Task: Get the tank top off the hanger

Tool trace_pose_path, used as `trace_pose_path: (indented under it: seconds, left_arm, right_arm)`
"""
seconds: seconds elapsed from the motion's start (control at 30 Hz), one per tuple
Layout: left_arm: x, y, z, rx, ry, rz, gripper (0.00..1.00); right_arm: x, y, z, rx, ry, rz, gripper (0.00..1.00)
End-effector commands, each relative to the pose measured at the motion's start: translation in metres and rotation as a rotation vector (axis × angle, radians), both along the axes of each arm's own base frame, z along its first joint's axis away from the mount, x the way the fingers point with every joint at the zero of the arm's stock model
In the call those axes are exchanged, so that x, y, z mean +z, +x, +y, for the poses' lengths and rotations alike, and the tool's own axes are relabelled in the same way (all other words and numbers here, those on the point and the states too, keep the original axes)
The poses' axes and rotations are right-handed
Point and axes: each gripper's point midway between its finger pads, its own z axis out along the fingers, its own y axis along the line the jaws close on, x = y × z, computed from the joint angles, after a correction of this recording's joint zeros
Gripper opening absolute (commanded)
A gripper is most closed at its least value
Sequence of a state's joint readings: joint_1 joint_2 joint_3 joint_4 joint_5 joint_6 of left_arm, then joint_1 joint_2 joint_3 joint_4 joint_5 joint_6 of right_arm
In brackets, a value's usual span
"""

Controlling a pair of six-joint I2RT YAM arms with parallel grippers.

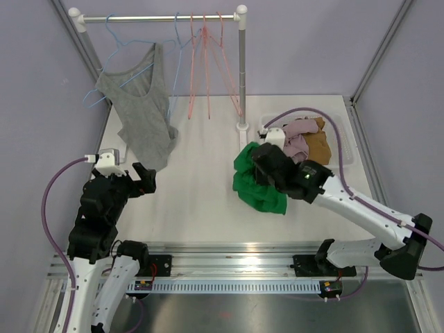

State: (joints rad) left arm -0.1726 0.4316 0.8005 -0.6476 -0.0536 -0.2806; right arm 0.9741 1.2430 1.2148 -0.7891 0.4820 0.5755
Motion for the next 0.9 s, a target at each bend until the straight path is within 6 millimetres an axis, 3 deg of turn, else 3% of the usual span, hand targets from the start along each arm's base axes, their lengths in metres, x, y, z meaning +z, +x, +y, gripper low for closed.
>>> trace_pose_path:
  seconds: [0.0,0.17,0.2,0.27,0.3,0.33,0.4,0.43,0.5,0.53,0.57,0.6,0.67,0.7,0.73,0.77,0.8,0.87]
  left_arm:
    - [0.017,0.005,0.004,0.019,0.010,-0.073,0.99]
    - [0.016,0.007,-0.002,-0.017,0.003,-0.068,0.99]
    - [0.015,0.007,-0.004,-0.027,0.001,-0.064,0.99]
    - [0.014,0.008,-0.005,-0.032,0.001,-0.060,0.99]
    - [0.013,0.008,-0.006,-0.034,0.001,-0.055,0.99]
    - [0.014,0.007,-0.006,-0.034,0.001,-0.056,0.99]
    - [0.015,0.007,-0.005,-0.031,0.001,-0.063,0.99]
    - [0.015,0.007,-0.005,-0.031,0.001,-0.064,0.99]
    - [0.015,0.007,-0.005,-0.029,0.001,-0.066,0.99]
    - [0.015,0.007,-0.005,-0.031,0.000,-0.066,0.99]
    - [0.015,0.007,-0.005,-0.032,0.000,-0.066,0.99]
    - [0.015,0.007,-0.006,-0.036,-0.003,-0.065,0.99]
    - [0.015,0.007,-0.007,-0.039,-0.003,-0.064,0.99]
    - [0.014,0.007,-0.007,-0.042,-0.003,-0.059,0.99]
    - [0.014,0.007,-0.007,-0.044,-0.004,-0.059,0.99]
    - [0.014,0.007,-0.008,-0.044,-0.004,-0.060,0.99]
    - [0.015,0.007,-0.008,-0.045,-0.004,-0.062,0.99]
    - [0.016,0.006,-0.008,-0.046,-0.007,-0.068,0.99]
  right_arm:
    - [0.065,0.031,-0.052,-0.114,-0.079,-0.146,0.00]
    - [0.124,0.071,-0.095,-0.222,-0.090,-0.267,0.00]
    - [0.140,0.086,-0.114,-0.277,-0.106,-0.300,0.00]
    - [0.152,0.103,-0.134,-0.342,-0.122,-0.329,0.00]
    - [0.155,0.118,-0.160,-0.416,-0.146,-0.337,0.00]
    - [0.162,0.129,-0.170,-0.457,-0.136,-0.369,0.00]
    - [0.155,0.149,-0.186,-0.496,-0.134,-0.367,0.00]
    - [0.160,0.163,-0.205,-0.544,-0.109,-0.401,0.00]
    - [0.143,0.186,-0.210,-0.536,-0.057,-0.376,0.00]
    - [0.144,0.200,-0.227,-0.571,-0.037,-0.401,0.00]
    - [0.137,0.210,-0.230,-0.566,-0.020,-0.396,0.00]
    - [0.115,0.226,-0.222,-0.495,0.007,-0.355,0.00]
    - [0.106,0.249,-0.222,-0.440,0.048,-0.389,0.00]
    - [0.080,0.257,-0.223,-0.430,0.044,-0.356,0.00]
    - [0.076,0.267,-0.231,-0.441,0.064,-0.382,0.00]
    - [0.065,0.271,-0.226,-0.421,0.109,-0.357,0.00]
    - [0.036,0.274,-0.227,-0.427,0.114,-0.295,0.00]
    - [0.010,0.271,-0.226,-0.441,0.134,-0.231,0.00]
